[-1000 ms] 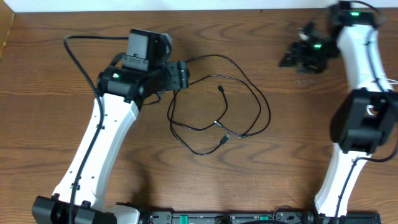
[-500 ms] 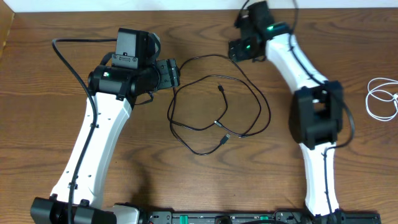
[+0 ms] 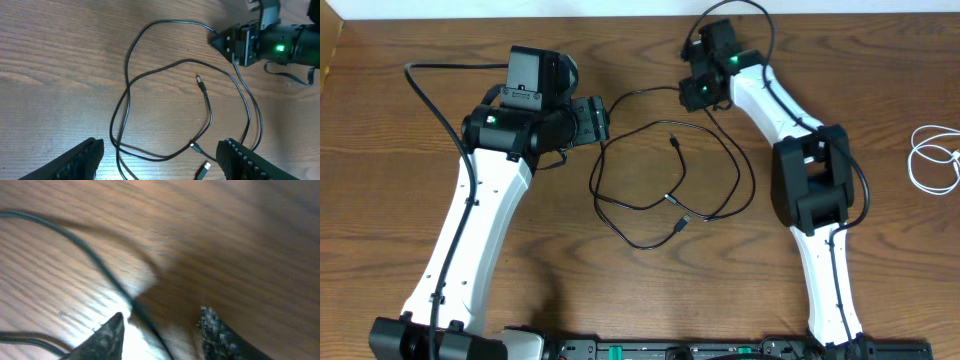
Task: Untangle cables
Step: 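Grasp a black cable with the right gripper and pull it to the upper right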
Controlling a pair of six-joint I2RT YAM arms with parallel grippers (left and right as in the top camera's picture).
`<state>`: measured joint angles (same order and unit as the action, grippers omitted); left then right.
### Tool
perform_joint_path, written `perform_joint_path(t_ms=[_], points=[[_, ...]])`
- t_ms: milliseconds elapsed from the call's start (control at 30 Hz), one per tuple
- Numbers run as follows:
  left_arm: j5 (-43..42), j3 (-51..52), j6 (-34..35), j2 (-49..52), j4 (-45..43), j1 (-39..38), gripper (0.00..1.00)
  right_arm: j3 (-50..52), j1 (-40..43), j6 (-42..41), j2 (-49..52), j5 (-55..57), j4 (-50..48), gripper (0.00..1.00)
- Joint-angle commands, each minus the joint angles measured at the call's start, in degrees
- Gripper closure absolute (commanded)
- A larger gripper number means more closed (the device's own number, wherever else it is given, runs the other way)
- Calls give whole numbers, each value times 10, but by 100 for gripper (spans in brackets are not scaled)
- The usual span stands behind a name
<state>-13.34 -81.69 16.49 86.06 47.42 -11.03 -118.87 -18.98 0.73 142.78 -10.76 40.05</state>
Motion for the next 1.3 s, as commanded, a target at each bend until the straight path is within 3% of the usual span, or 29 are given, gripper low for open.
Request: perform_joint_path(t_ms=[0,167,367,767,1267], points=[[4,-12,1,1,1,2,23,5,-30,2,25,-14,5,64],[4,-12,1,1,1,2,23,5,-36,-9,35,16,26,99],[3,-12,1,1,1,2,23,3,-27,-31,-13,22,69,99],[3,-12,1,1,1,2,23,3,-7,-59,-286,12,198,99],[3,-12,1,1,1,2,23,-5,88,-153,-513,12,212,99]])
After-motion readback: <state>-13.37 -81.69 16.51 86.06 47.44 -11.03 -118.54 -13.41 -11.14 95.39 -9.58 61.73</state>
